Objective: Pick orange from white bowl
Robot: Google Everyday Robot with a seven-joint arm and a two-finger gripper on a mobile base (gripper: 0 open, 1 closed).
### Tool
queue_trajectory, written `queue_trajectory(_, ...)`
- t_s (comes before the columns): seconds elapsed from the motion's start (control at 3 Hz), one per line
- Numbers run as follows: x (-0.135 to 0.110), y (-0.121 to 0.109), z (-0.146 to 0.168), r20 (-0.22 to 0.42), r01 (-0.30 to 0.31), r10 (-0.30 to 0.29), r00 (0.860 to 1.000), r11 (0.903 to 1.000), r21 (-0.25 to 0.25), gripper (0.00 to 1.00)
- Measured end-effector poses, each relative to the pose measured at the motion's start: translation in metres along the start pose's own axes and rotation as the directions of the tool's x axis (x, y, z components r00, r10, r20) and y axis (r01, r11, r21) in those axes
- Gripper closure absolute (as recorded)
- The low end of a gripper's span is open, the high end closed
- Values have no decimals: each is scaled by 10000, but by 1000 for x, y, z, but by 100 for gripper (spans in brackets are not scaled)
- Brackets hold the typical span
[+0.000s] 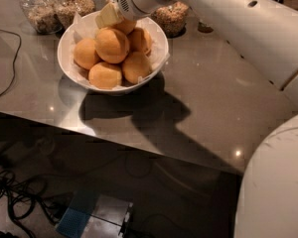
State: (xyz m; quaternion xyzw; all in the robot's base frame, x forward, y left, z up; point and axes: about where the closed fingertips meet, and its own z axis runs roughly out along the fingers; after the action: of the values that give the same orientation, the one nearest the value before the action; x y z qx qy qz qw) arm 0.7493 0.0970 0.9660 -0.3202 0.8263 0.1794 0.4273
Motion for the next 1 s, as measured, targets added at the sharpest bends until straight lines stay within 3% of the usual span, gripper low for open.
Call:
queue_trajectory(0.67, -1, -2, -4, -2, -1, 1, 10000, 10000, -4, 87)
queue_trajectory(1.0, 1, -4, -5, -64, -54, 53, 10000, 9999, -150, 100)
